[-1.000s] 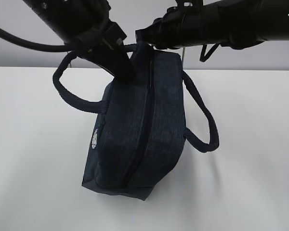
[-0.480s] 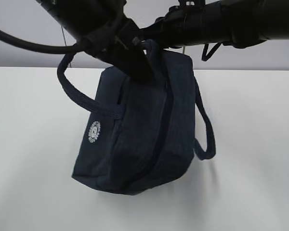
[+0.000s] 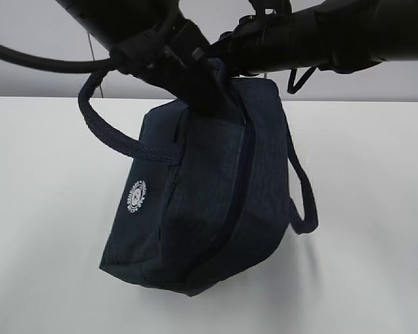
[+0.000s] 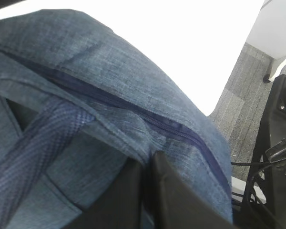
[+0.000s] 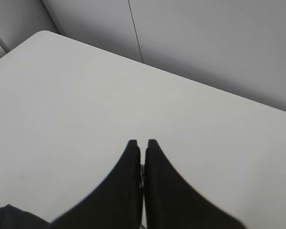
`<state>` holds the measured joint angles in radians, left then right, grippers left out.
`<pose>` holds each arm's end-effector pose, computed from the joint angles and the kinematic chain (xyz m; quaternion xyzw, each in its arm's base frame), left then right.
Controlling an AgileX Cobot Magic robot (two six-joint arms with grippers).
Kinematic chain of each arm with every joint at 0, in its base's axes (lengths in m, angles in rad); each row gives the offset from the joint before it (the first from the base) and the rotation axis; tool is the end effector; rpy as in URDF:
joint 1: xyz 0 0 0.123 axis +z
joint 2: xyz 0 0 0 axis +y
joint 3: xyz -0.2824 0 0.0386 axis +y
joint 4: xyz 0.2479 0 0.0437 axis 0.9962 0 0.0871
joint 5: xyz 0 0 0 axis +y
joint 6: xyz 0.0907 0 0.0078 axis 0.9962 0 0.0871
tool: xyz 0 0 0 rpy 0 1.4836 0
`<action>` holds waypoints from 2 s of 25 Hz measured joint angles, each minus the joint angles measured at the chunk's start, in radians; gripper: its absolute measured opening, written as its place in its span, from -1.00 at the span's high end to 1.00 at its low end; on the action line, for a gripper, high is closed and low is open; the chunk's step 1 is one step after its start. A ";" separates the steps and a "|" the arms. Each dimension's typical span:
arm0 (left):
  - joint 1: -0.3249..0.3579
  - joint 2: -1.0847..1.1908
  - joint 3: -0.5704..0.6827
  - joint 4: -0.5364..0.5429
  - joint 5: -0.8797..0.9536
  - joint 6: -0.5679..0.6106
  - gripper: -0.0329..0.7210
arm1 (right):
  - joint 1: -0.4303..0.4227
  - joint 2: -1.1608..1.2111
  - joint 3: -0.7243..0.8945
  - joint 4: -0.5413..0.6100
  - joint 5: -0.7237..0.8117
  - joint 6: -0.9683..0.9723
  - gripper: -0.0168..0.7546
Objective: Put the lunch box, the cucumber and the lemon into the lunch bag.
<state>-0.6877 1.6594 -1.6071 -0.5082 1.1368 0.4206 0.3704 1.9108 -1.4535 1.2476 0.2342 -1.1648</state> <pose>0.2480 -0.2557 0.3607 0.4530 0.8267 -0.2741 0.1900 0.4144 0.1825 0.2678 -0.1824 0.8228 0.2082 0.4963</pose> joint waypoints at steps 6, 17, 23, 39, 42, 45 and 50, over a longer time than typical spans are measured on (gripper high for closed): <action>0.000 0.000 0.000 0.029 0.008 -0.006 0.92 | 0.000 0.006 -0.013 0.000 0.000 0.000 0.96; 0.008 0.000 0.000 -0.006 0.077 -0.006 0.93 | -0.016 0.016 -0.018 0.000 -0.058 -0.006 0.71; 0.022 0.000 0.000 -0.021 0.105 -0.006 0.93 | -0.023 0.023 -0.028 0.000 -0.081 -0.010 -0.05; 0.190 0.104 0.000 -0.197 -0.130 -0.034 0.93 | -0.229 -0.328 -0.034 0.034 0.153 -0.006 -0.23; 0.223 0.133 0.000 -0.339 -0.209 -0.034 0.93 | -0.231 -0.355 -0.034 0.034 0.168 -0.002 -0.23; 0.238 0.164 0.000 -0.473 -0.263 -0.017 0.93 | -0.231 -0.370 -0.034 0.034 0.179 0.000 -0.23; 0.239 0.217 0.000 -0.563 -0.374 -0.008 0.93 | -0.233 -0.378 -0.034 0.023 0.197 0.017 -0.23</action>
<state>-0.4487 1.8767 -1.6071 -1.0711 0.7624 0.4125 0.1378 1.5324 -1.4873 1.2711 0.4308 -1.1481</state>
